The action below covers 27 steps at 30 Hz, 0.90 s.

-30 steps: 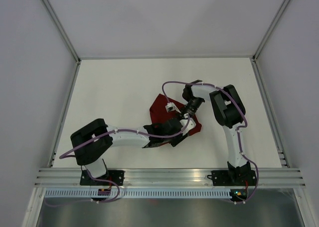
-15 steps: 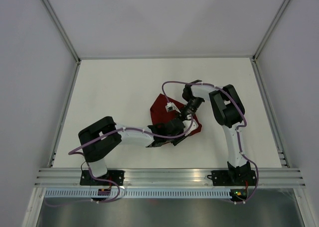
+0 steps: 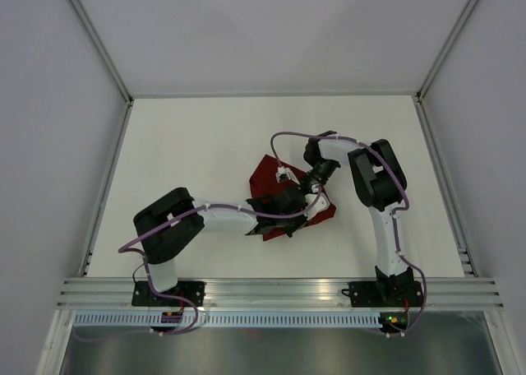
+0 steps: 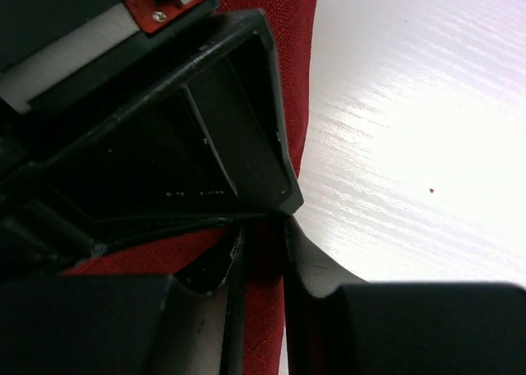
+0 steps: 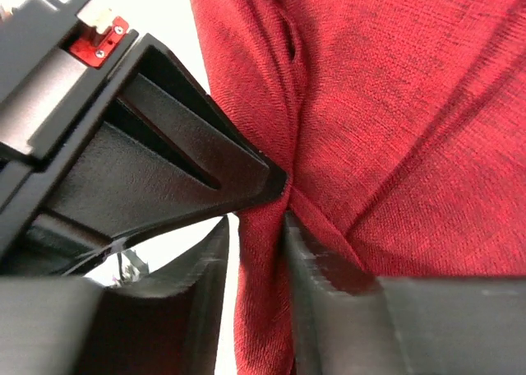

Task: Fold the napkin, place the utensils inside, and roll it up
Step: Roll the napkin at the center of the board.

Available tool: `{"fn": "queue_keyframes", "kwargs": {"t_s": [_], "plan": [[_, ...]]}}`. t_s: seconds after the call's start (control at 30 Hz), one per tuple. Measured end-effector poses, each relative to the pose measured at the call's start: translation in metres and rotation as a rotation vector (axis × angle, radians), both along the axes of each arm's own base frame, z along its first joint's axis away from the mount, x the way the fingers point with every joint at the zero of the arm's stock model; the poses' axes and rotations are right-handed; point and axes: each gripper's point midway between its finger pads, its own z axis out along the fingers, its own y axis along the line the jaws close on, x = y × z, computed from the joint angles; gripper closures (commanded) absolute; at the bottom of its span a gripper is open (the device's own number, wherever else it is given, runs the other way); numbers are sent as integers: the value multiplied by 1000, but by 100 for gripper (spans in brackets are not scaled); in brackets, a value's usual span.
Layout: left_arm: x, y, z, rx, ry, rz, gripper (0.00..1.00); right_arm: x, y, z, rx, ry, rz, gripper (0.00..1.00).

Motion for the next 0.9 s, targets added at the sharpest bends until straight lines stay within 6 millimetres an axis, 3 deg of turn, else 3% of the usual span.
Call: {"fn": "queue_keyframes", "kwargs": {"t_s": [0.1,0.2,0.4,0.57,0.7,0.8,0.9], "plan": [[2,1,0,-13,38,-11,98,5,-1,6,-6,-23,-45,44],[4,0,1,-35,80,-21,98,16,-2,12,-9,-74,-105,40],[6,-4,1,-72,155,-40,98,76,-3,23,9,-310,-311,37],[9,-7,1,-105,249,-50,98,139,-32,48,27,-461,-571,36],[13,-8,1,-121,364,-40,98,172,-70,70,47,-537,-721,37],[15,-8,1,-130,457,-33,98,174,-92,85,57,-587,-774,37],[17,-7,0,-130,562,-24,98,153,-98,98,78,-653,-765,36]]}}
